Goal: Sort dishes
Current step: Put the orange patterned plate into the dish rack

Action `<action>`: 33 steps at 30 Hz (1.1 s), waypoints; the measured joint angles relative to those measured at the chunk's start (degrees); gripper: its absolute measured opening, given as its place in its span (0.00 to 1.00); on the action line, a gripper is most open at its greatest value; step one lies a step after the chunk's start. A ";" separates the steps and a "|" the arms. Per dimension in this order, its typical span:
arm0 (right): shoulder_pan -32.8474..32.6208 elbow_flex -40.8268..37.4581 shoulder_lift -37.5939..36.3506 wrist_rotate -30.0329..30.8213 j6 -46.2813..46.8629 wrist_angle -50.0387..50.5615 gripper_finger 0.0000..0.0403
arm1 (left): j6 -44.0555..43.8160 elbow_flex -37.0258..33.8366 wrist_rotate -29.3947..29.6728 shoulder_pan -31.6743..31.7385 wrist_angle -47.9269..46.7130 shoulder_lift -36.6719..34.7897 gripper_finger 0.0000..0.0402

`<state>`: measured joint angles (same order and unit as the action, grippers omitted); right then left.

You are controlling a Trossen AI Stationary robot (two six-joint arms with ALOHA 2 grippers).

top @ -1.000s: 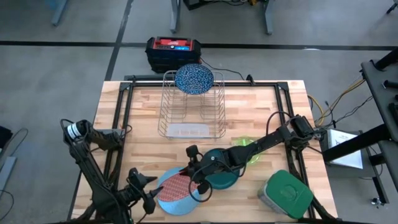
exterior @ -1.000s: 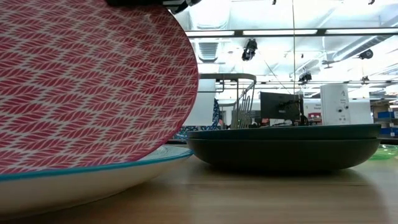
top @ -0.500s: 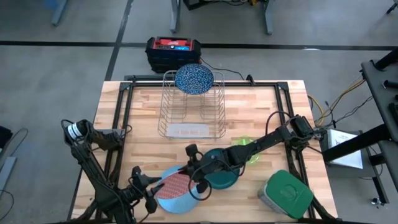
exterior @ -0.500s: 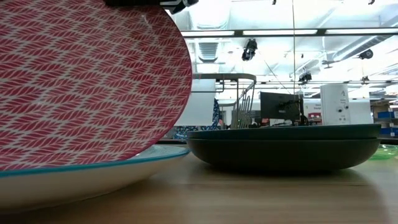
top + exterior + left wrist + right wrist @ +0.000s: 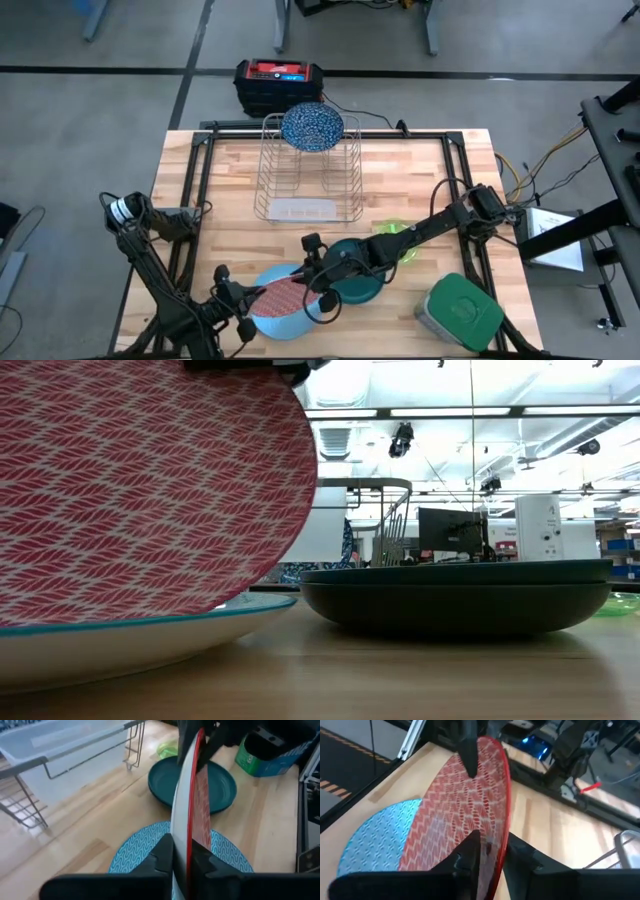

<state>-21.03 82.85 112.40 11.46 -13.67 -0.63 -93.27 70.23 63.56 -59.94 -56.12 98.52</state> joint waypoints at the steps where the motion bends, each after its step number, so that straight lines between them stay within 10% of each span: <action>1: 0.10 0.00 -0.07 -0.07 0.57 0.74 0.18 | -0.07 -0.04 0.82 0.14 0.04 0.00 0.01; 13: 4.19 -0.02 -0.40 -18.06 8.90 5.02 0.35 | 4.89 0.03 7.18 0.80 0.47 -0.07 0.01; 24: 5.41 0.00 -0.52 -16.01 10.30 5.10 0.07 | 9.56 0.11 9.27 1.09 0.01 -0.11 0.04; 33: 5.29 -0.04 -1.17 -15.39 6.47 6.17 0.07 | 10.95 1.35 10.47 1.07 0.37 -0.20 0.33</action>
<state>-15.74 82.81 111.23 -3.93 -7.20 5.54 -82.33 71.58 74.03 -58.86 -55.75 98.32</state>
